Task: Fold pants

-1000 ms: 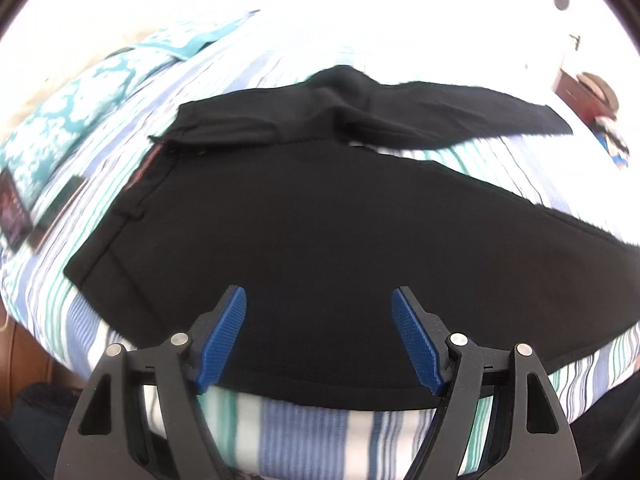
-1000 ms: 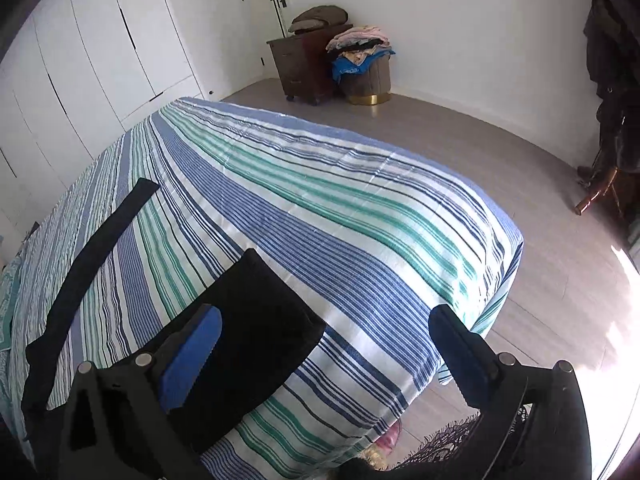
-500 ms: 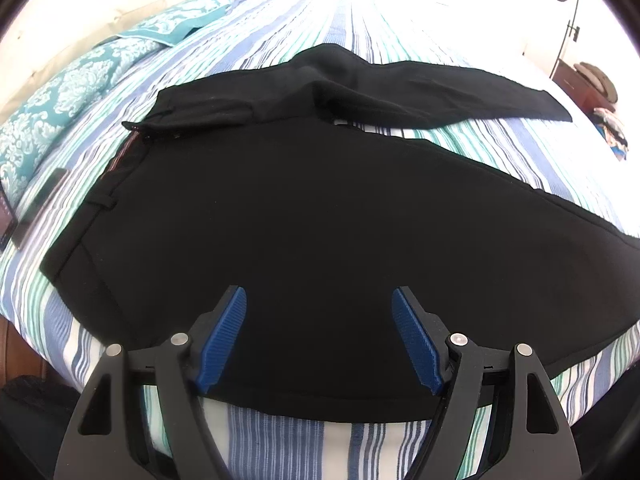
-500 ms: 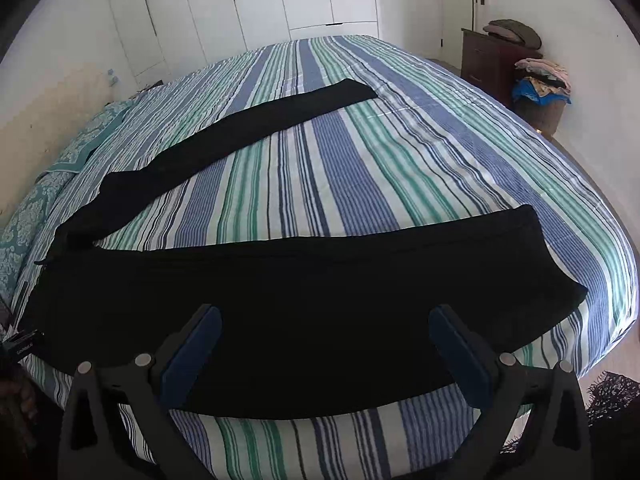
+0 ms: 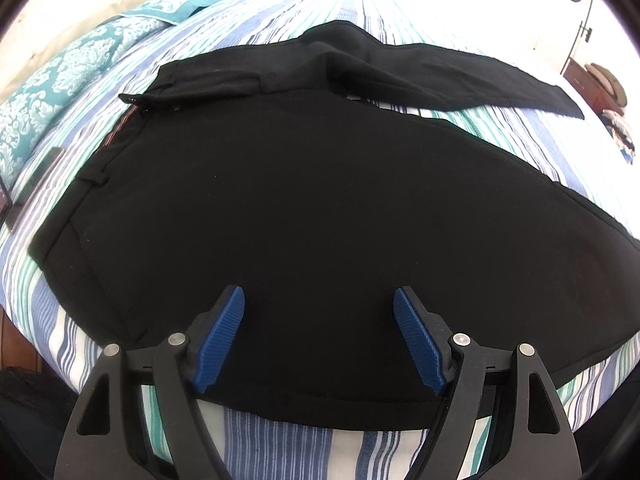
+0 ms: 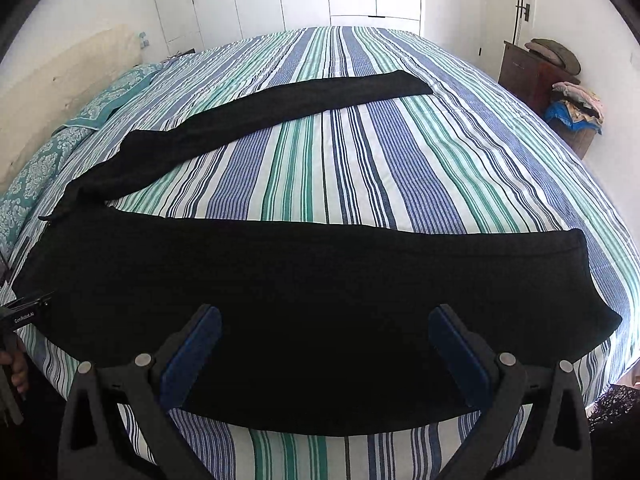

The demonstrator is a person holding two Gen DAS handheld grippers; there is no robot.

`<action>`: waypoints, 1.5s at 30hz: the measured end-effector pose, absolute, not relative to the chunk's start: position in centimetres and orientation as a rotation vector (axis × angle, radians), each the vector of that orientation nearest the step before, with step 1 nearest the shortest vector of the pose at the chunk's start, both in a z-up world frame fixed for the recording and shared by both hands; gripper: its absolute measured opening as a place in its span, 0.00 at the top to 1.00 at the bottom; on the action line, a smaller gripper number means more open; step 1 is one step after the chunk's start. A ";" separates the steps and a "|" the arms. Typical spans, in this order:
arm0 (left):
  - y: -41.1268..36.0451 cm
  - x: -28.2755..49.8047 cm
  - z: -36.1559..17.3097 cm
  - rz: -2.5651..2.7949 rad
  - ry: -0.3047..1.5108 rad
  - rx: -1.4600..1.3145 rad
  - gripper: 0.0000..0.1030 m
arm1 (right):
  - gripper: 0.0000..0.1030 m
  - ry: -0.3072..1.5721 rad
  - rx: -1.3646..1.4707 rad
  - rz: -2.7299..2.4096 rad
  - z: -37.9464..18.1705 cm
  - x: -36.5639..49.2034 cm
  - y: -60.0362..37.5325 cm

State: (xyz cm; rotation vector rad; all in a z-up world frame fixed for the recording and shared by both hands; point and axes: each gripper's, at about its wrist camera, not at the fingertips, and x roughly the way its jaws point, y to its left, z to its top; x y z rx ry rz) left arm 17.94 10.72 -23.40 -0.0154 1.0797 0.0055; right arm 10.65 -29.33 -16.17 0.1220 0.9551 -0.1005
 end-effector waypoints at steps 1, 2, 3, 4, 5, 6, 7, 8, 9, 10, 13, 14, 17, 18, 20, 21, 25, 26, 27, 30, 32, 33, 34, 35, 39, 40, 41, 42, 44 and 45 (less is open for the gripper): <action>10.8 18.0 -23.5 0.007 1.086 -0.020 0.20 | 0.00 0.955 0.123 -0.099 -16.2 10.8 -29.3; 10.8 18.1 -23.6 0.007 1.094 -0.026 0.18 | 0.00 0.958 0.125 -0.095 -16.3 10.8 -29.3; 10.8 18.1 -23.6 0.008 1.103 -0.029 0.18 | 0.00 0.963 0.130 -0.090 -16.4 11.0 -29.3; 10.8 18.2 -23.6 0.009 1.112 -0.028 0.18 | 0.00 0.968 0.137 -0.083 -16.5 11.1 -29.3; 10.8 18.2 -23.6 0.010 1.119 -0.026 0.18 | 0.00 0.972 0.143 -0.075 -16.6 11.2 -29.1; 10.8 18.2 -23.5 0.010 1.126 -0.027 0.18 | 0.00 0.974 0.144 -0.067 -16.7 11.3 -28.9; 10.8 18.3 -23.4 0.011 1.131 -0.029 0.18 | 0.00 0.978 0.142 -0.059 -16.8 11.4 -28.7; 10.8 18.3 -23.3 0.013 1.136 -0.032 0.18 | 0.00 0.980 0.141 -0.051 -17.0 11.6 -28.5; 10.9 18.4 -23.0 0.015 1.139 -0.040 0.18 | 0.00 0.982 0.141 -0.041 -17.1 11.7 -28.3; 10.9 18.6 -22.4 0.007 1.128 -0.056 0.18 | 0.00 0.984 0.140 -0.032 -17.2 11.9 -28.1; 11.1 20.4 -19.4 -0.054 1.040 -0.094 0.18 | 0.00 0.988 0.127 -0.014 -17.4 12.2 -27.6; 11.1 21.6 -18.4 -0.064 1.016 -0.096 0.18 | 0.00 0.989 0.125 -0.010 -17.5 12.3 -27.5; 11.5 26.1 -16.2 -0.082 0.974 -0.105 0.18 | 0.00 0.997 0.119 0.005 -17.9 12.5 -27.1; 11.7 27.8 -15.8 -0.076 0.964 -0.104 0.18 | 0.00 1.004 0.119 0.009 -18.0 12.7 -27.1; 12.4 31.1 -15.7 -0.044 0.953 -0.099 0.18 | 0.00 1.016 0.128 0.024 -18.0 13.3 -27.2; 12.8 32.5 -16.0 -0.012 0.948 -0.091 0.18 | 0.00 1.018 0.128 0.029 -17.7 13.6 -27.3; 15.6 37.1 -19.6 0.143 0.998 -0.114 0.18 | 0.00 1.004 0.096 0.021 -15.8 16.5 -28.8; 16.4 37.8 -20.9 0.176 1.026 -0.124 0.18 | 0.00 0.999 0.090 0.020 -15.2 17.8 -29.5; 17.2 38.3 -22.2 0.207 1.054 -0.128 0.18 | 0.00 0.992 0.089 0.015 -14.5 19.5 -30.5; 18.6 37.8 -24.4 0.210 1.037 -0.143 0.16 | 0.00 0.968 0.137 -0.005 -12.5 25.7 -34.7; 18.2 37.0 -24.8 0.193 0.987 -0.095 0.16 | 0.00 0.943 0.181 -0.033 -11.5 30.3 -38.0; 17.9 36.7 -25.0 0.191 0.973 -0.058 0.16 | 0.00 0.936 0.201 -0.054 -11.2 32.7 -39.7; 17.4 36.2 -25.2 0.195 0.956 -0.029 0.15 | 0.00 0.942 0.218 -0.079 -11.3 35.3 -41.5; 17.3 35.9 -25.4 0.200 0.942 -0.020 0.15 | 0.00 0.950 0.230 -0.108 -11.4 37.8 -43.1; 17.4 35.6 -25.7 0.210 0.915 -0.012 0.15 | 0.00 1.027 0.262 -0.208 -13.6 47.9 -49.4; 17.5 35.8 -25.8 0.213 0.909 -0.008 0.15 | 0.00 1.049 0.288 -0.225 -14.2 50.0 -50.7; 17.5 35.7 -25.8 0.216 0.906 -0.003 0.15 | 0.00 1.066 0.321 -0.237 -14.9 51.9 -51.9; 17.5 35.7 -25.9 0.218 0.904 0.001 0.15 | 0.00 1.083 0.355 -0.235 -15.7 53.6 -52.8; 17.5 36.1 -26.0 0.220 0.897 0.004 0.14 | 0.04 1.119 0.384 -0.221 -17.3 56.5 -53.6; 17.4 36.1 -26.1 0.223 0.893 0.008 0.14 | 0.07 1.127 0.373 -0.221 -18.1 57.7 -53.7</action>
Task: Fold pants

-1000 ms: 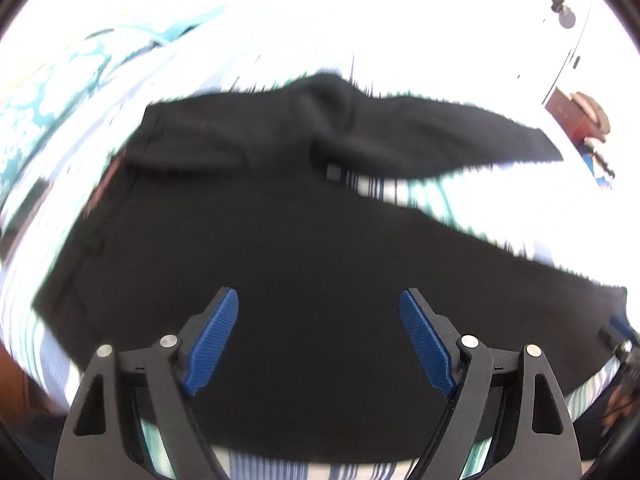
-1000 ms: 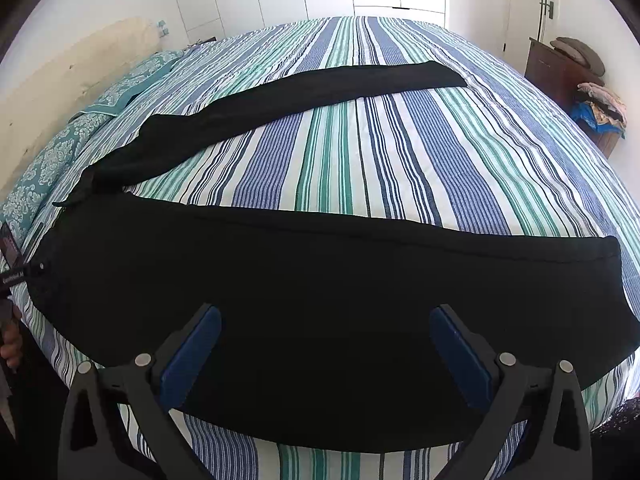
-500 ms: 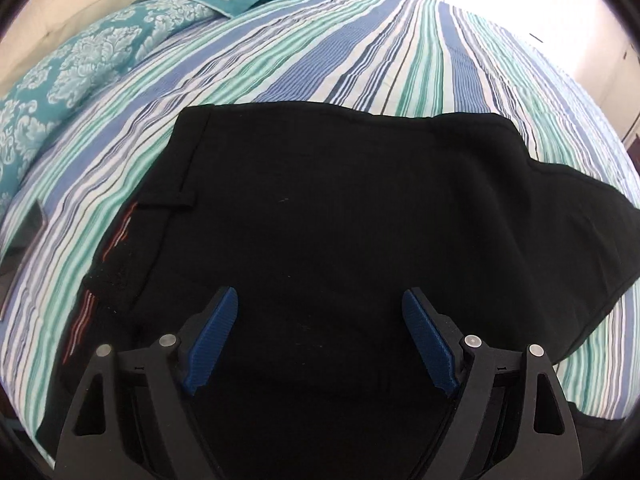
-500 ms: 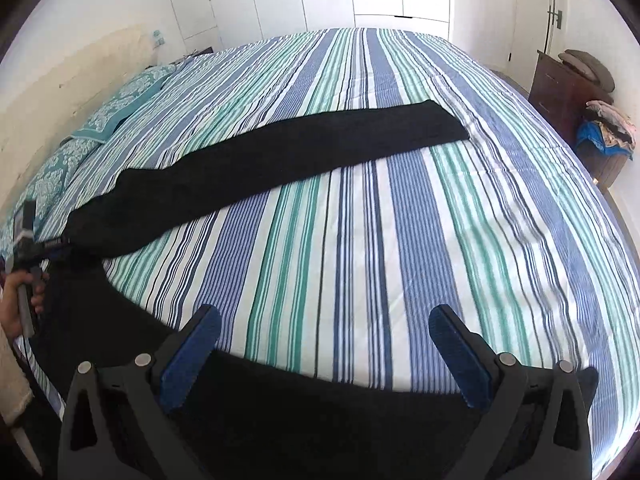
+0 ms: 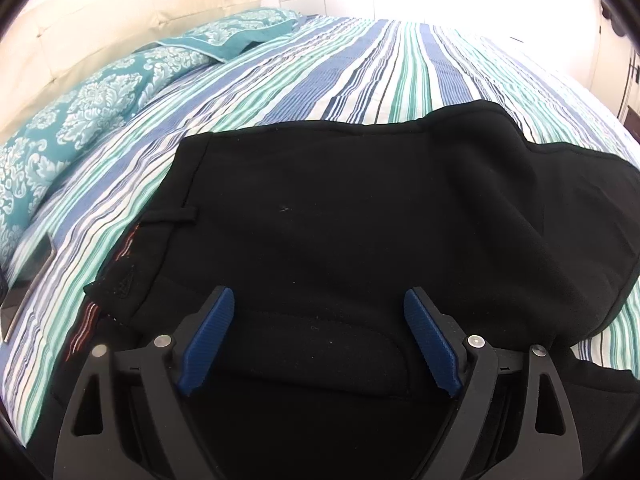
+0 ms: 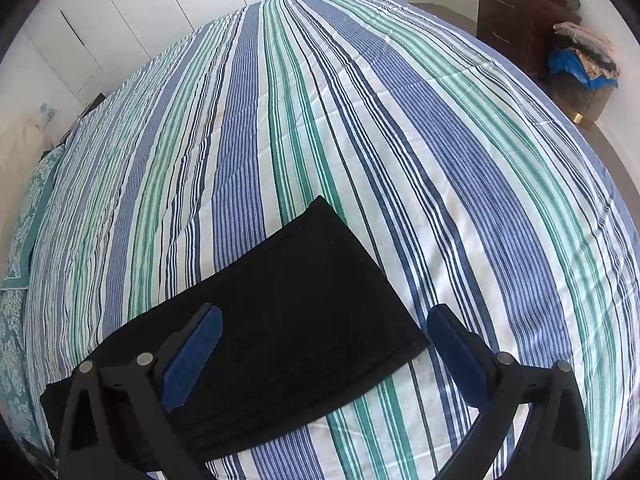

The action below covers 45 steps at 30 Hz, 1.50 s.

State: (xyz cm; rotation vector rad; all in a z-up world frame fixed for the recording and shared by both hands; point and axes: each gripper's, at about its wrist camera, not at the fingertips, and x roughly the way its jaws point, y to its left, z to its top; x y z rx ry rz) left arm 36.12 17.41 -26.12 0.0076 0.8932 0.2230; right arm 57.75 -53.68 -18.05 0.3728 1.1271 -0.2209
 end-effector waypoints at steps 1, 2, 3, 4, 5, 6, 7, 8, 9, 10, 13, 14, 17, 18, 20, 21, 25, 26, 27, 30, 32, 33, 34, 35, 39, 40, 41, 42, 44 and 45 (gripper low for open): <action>17.4 36.1 -26.2 0.226 0.890 0.013 0.14 | 0.12 1.134 0.348 -0.229 -18.7 58.9 -53.6; 17.3 36.1 -26.3 0.229 0.887 0.018 0.14 | 0.13 1.145 0.321 -0.235 -19.5 59.8 -53.4; 17.3 36.1 -26.3 0.232 0.885 0.022 0.14 | 0.13 1.153 0.292 -0.242 -20.2 60.7 -53.1; 17.2 36.2 -26.4 0.235 0.884 0.026 0.14 | 0.13 1.154 0.263 -0.256 -20.8 61.4 -52.9; 17.2 36.2 -26.4 0.236 0.884 0.030 0.13 | 0.13 1.149 0.236 -0.269 -21.3 62.0 -52.7; 17.2 36.3 -26.4 0.237 0.883 0.031 0.13 | 0.13 1.140 0.224 -0.266 -21.7 62.4 -52.7; 17.2 36.3 -26.5 0.238 0.883 0.032 0.13 | 0.16 1.133 0.234 -0.246 -22.0 62.7 -52.7; 17.2 36.3 -26.5 0.239 0.883 0.033 0.13 | 0.49 1.118 0.244 -0.233 -22.0 62.7 -52.8; 17.2 36.3 -26.5 0.240 0.883 0.035 0.13 | 0.72 1.081 0.233 -0.250 -21.3 62.3 -52.7; 17.2 36.4 -26.5 0.242 0.884 0.037 0.13 | 0.88 1.041 0.238 -0.255 -20.6 61.5 -52.7; 17.1 36.4 -26.5 0.243 0.887 0.041 0.13 | 0.91 0.941 0.328 -0.162 -17.8 58.0 -52.6; 17.1 36.4 -26.5 0.244 0.888 0.043 0.13 | 0.91 0.913 0.337 -0.126 -16.6 56.1 -52.1; 16.9 36.5 -26.4 0.248 0.898 0.052 0.13 | 0.91 0.860 0.258 -0.049 -13.4 49.2 -49.3; 17.0 36.6 -26.3 0.248 0.907 0.052 0.13 | 0.91 0.847 0.238 -0.027 -12.6 46.4 -48.1; 17.0 37.1 -25.8 0.253 0.943 0.056 0.13 | 0.91 0.822 0.260 0.009 -11.8 40.4 -46.5; 16.7 37.4 -25.3 0.269 0.980 0.073 0.13 | 0.91 0.803 0.289 0.016 -11.7 37.5 -46.1; 14.2 37.7 -20.7 0.210 0.982 0.070 0.13 | 0.91 0.724 0.416 0.010 -12.0 29.5 -44.8; 13.2 38.2 -19.5 0.158 0.980 0.047 0.13 | 0.91 0.709 0.424 0.004 -12.1 28.5 -44.4; 12.2 39.2 -18.6 0.108 0.999 0.017 0.13 | 0.91 0.696 0.434 0.001 -12.3 27.9 -44.2; 9.5 43.6 -17.1 -0.038 1.100 -0.138 0.13 | 0.91 0.669 0.489 -0.018 -13.0 26.8 -44.4; 8.4 47.1 -17.2 -0.103 1.167 -0.271 0.13 | 0.91 0.651 0.521 -0.037 -13.2 26.6 -44.8; 8.0 48.6 -17.5 -0.109 1.190 -0.323 0.13 | 0.91 0.638 0.524 -0.048 -12.9 26.2 -45.0; 7.7 50.1 -17.9 -0.109 1.210 -0.369 0.13 | 0.91 0.623 0.524 -0.057 -12.6 25.9 -45.2; 7.5 51.5 -18.5 -0.104 1.229 -0.411 0.13 | 0.91 0.608 0.519 -0.064 -12.1 25.5 -45.4; 7.8 54.8 -20.9 -0.027 1.275 -0.533 0.13 | 0.92 0.575 0.476 -0.102 -10.3 23.7 -46.3; 8.1 55.2 -21.4 -0.013 1.280 -0.562 0.13 | 0.92 0.572 0.475 -0.107 -10.0 23.2 -46.7; 8.3 55.5 -22.0 0.001 1.290 -0.590 0.13 | 0.92 0.570 0.470 -0.112 -9.8 22.7 -46.9; 8.5 55.8 -22.6 0.015 1.305 -0.615 0.13 | 0.92 0.571 0.463 -0.119 -9.7 22.1 -47.2; 8.7 56.0 -23.7 0.047 1.336 -0.643 0.13 | 0.92 0.570 0.465 -0.127 -9.6 21.0 -47.6; 8.7 56.2 -24.0 0.057 1.344 -0.645 0.13 | 0.92 0.574 0.464 -0.129 -9.6 20.5 -47.7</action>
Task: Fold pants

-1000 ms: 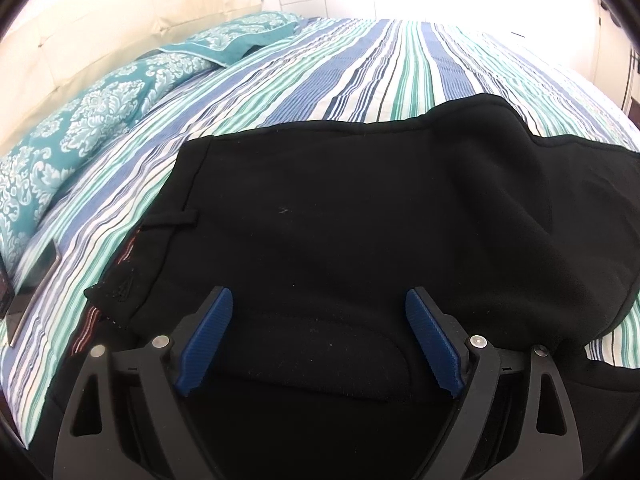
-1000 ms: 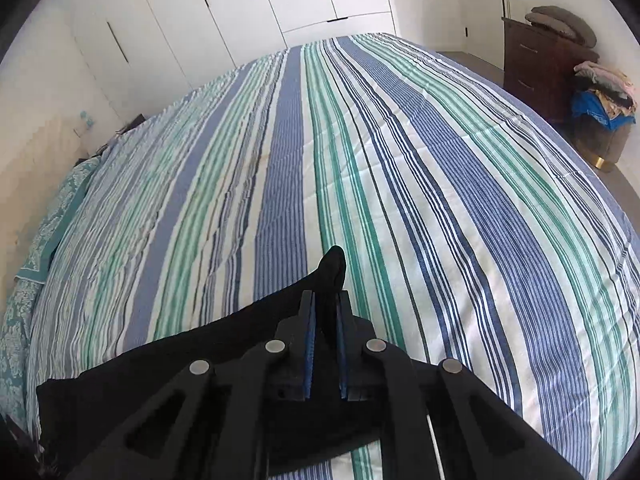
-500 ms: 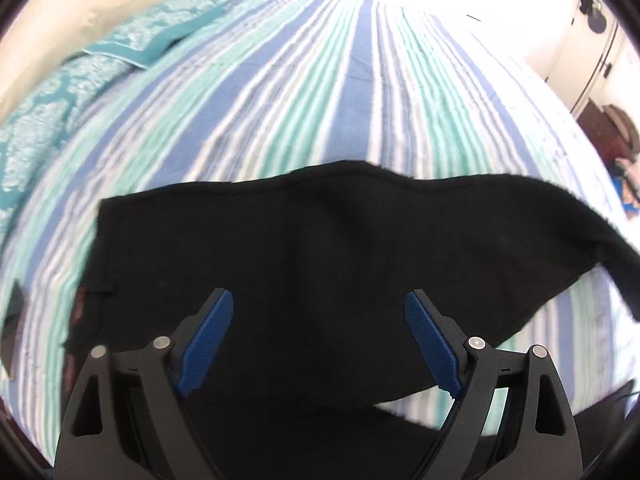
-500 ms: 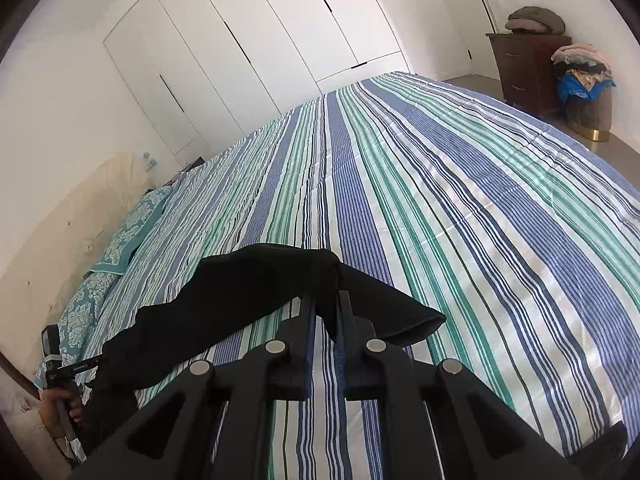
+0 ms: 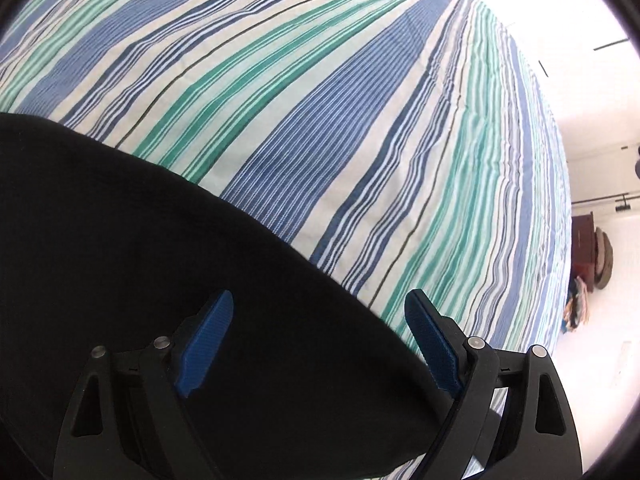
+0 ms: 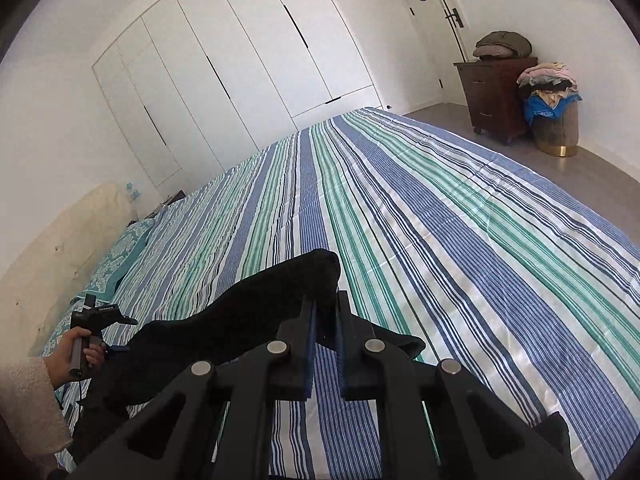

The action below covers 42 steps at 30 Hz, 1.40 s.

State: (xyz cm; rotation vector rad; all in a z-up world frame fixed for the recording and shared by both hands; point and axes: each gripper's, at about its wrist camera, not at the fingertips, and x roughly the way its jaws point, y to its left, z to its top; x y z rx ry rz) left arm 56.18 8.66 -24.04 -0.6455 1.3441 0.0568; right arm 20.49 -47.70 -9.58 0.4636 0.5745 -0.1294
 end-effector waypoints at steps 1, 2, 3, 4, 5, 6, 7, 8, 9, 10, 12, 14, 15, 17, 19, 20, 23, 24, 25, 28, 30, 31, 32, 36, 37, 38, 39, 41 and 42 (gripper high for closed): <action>8.6 56.3 -24.3 0.066 1.348 -0.638 0.14 | 0.92 0.579 0.461 -0.130 -9.6 19.9 -47.7; 8.6 56.3 -24.4 0.073 1.349 -0.626 0.13 | 0.92 0.585 0.454 -0.133 -9.5 19.3 -47.7; 8.5 56.4 -24.5 0.078 1.349 -0.613 0.13 | 0.92 0.591 0.447 -0.135 -9.6 18.8 -47.7; 8.2 56.5 -24.7 0.081 1.349 -0.602 0.14 | 0.92 0.600 0.448 -0.135 -9.7 18.2 -47.7; 8.0 56.5 -24.7 0.084 1.351 -0.590 0.16 | 0.92 0.609 0.458 -0.136 -9.8 17.7 -47.8; 7.8 56.5 -24.8 0.088 1.354 -0.574 0.17 | 0.92 0.616 0.471 -0.138 -9.9 17.3 -48.0; 7.5 56.3 -24.7 0.093 1.348 -0.556 0.32 | 0.92 0.620 0.483 -0.139 -10.1 16.9 -48.1; 7.4 56.2 -24.6 0.111 1.354 -0.527 0.63 | 0.92 0.623 0.488 -0.143 -10.2 16.5 -48.1; 7.4 56.3 -24.8 0.133 1.372 -0.500 0.76 | 0.92 0.622 0.489 -0.147 -10.2 16.2 -48.0; 7.6 56.1 -24.8 0.140 1.376 -0.502 0.90 | 0.92 0.619 0.490 -0.147 -10.1 16.0 -48.0; 8.7 55.0 -23.8 0.117 1.332 -0.574 0.93 | 0.92 0.611 0.484 -0.143 -9.7 15.9 -47.7; 9.4 53.5 -21.9 0.085 1.281 -0.606 0.95 | 0.92 0.608 0.477 -0.143 -9.4 15.9 -47.5; 9.5 52.7 -20.6 0.063 1.262 -0.598 0.95 | 0.92 0.612 0.483 -0.142 -9.3 16.0 -47.7; 10.0 50.4 -17.7 0.009 1.209 -0.602 0.95 | 0.92 0.620 0.505 -0.140 -9.1 16.5 -48.6; 10.7 47.3 -14.8 -0.056 1.153 -0.616 0.95 | 0.92 0.616 0.540 -0.130 -8.4 16.6 -49.8; 11.7 45.9 -13.7 -0.084 1.128 -0.621 0.95 | 0.92 0.611 0.545 -0.118 -7.9 16.4 -50.3; 13.5 39.9 -12.2 -0.135 1.099 -0.592 0.95 | 0.92 0.644 0.421 -0.076 -6.8 15.6 -50.4; 14.0 37.5 -12.6 -0.140 1.107 -0.582 0.96 | 0.92 0.688 0.369 -0.069 -7.1 15.1 -50.2; 14.5 35.3 -13.3 -0.140 1.116 -0.564 0.96 | 0.92 0.730 0.338 -0.057 -7.8 14.5 -50.1; 15.3 30.1 -15.9 -0.123 1.128 -0.546 0.96 | 0.89 0.904 0.344 -0.050 -11.6 12.4 -50.1; 15.5 28.0 -17.2 -0.121 1.124 -0.569 0.96 | 0.58 1.029 0.402 -0.093 -14.5 10.9 -50.7; 15.3 27.3 -17.7 -0.119 1.120 -0.576 0.96 | 0.20 1.076 0.443 -0.144 -15.4 9.9 -51.2; 15.1 26.7 -18.2 -0.120 1.118 -0.577 0.96 | 0.10 1.095 0.486 -0.187 -16.0 8.6 -51.9; 14.3 26.0 -19.0 -0.131 1.106 -0.563 0.96 | 0.11 1.031 0.582 -0.292 -14.8 3.5 -53.2; 14.0 26.3 -18.9 -0.133 1.101 -0.562 0.96 | 0.11 1.011 0.617 -0.292 -14.5 2.5 -53.3; 14.0 26.5 -18.8 -0.138 1.097 -0.563 0.96 | 0.11 0.981 0.669 -0.277 -14.2 1.7 -53.3; 14.0 26.6 -18.7 -0.141 1.094 -0.564 0.96 | 0.11 0.941 0.742 -0.250 -14.2 0.9 -53.3; 13.8 27.5 -18.4 -0.141 1.089 -0.561 0.96 | 0.11 0.872 0.939 -0.179 -15.1 -0.2 -53.2; 13.8 27.7 -18.4 -0.141 1.088 -0.560 0.96 | 0.11 0.850 1.031 -0.138 -15.9 -0.3 -52.8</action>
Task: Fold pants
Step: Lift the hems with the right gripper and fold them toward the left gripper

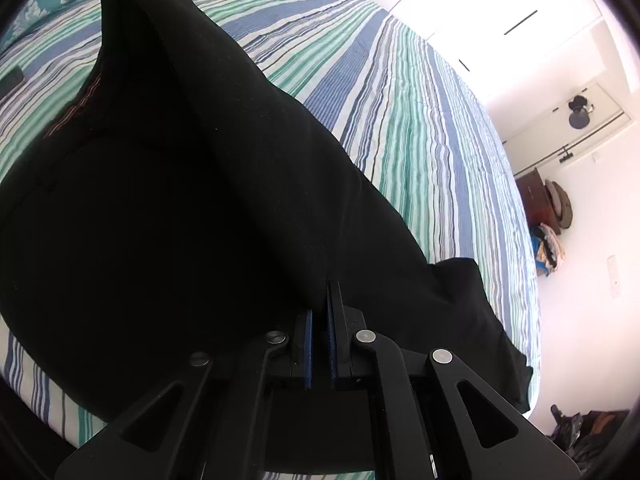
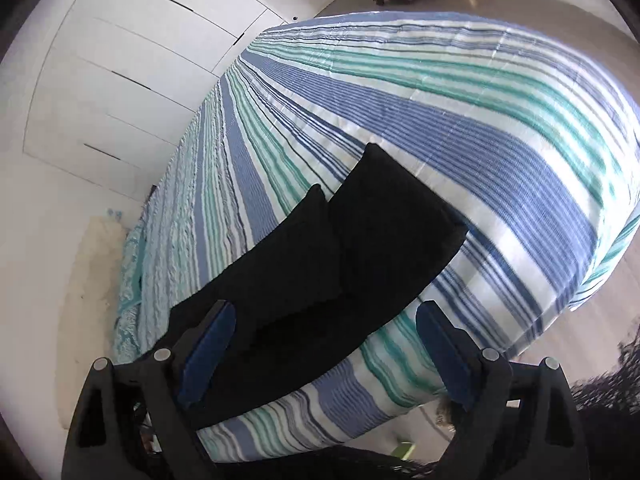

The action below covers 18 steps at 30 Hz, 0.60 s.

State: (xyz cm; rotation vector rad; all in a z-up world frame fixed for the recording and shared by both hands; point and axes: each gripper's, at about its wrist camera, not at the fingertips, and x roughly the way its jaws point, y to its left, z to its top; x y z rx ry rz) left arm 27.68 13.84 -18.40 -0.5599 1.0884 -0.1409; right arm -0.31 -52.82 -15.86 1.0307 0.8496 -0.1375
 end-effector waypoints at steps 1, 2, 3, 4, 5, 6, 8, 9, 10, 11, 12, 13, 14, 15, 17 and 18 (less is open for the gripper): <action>13.9 27.7 -18.3 -0.140 1.088 -0.562 0.96 | 0.11 0.836 1.104 -0.110 -16.8 -0.3 -52.3; 13.9 27.7 -18.3 -0.138 1.087 -0.567 0.96 | 0.11 0.828 1.160 -0.090 -17.6 0.3 -51.4; 13.9 27.4 -18.2 -0.138 1.086 -0.574 0.96 | 0.12 0.816 1.203 -0.067 -18.3 1.0 -50.9; 13.9 27.3 -18.3 -0.135 1.085 -0.582 0.96 | 0.16 0.795 1.234 -0.044 -18.8 1.6 -50.4; 13.5 26.6 -19.1 -0.133 1.084 -0.589 0.96 | 0.17 0.770 1.259 -0.020 -19.4 2.3 -50.1; 13.7 26.4 -19.2 -0.130 1.085 -0.595 0.96 | 0.17 0.750 1.286 0.001 -20.0 3.0 -49.8; 14.2 26.2 -19.2 -0.123 1.087 -0.600 0.96 | 0.21 0.767 1.331 -0.009 -21.6 4.4 -49.5; 14.3 26.1 -19.1 -0.121 1.087 -0.604 0.96 | 0.25 0.791 1.332 -0.062 -22.3 4.9 -49.6; 14.5 26.0 -19.0 -0.122 1.085 -0.607 0.96 | 0.32 0.779 1.330 -0.095 -22.6 5.1 -49.6; 15.0 25.8 -18.7 -0.123 1.082 -0.608 0.96 | 0.40 0.757 1.320 -0.120 -22.6 5.3 -49.7; 15.1 25.7 -18.5 -0.123 1.077 -0.606 0.96 | 0.48 0.744 1.296 -0.149 -22.3 5.5 -49.8; 15.1 25.7 -18.3 -0.124 1.071 -0.606 0.96 | 0.78 0.742 1.265 -0.182 -22.1 5.7 -49.9; 15.4 25.5 -18.0 -0.127 1.065 -0.606 0.96 | 0.95 0.743 1.240 -0.209 -22.0 5.8 -50.0; 15.4 25.4 -17.6 -0.130 1.056 -0.607 0.96 | 0.95 0.744 1.231 -0.222 -21.9 6.0 -50.1; 15.1 25.2 -16.3 -0.144 1.024 -0.611 0.96 | 0.95 0.741 1.192 -0.211 -20.7 6.6 -50.2; 15.0 25.0 -15.6 -0.152 1.006 -0.606 0.96 | 0.95 0.733 1.155 -0.190 -19.4 7.1 -50.1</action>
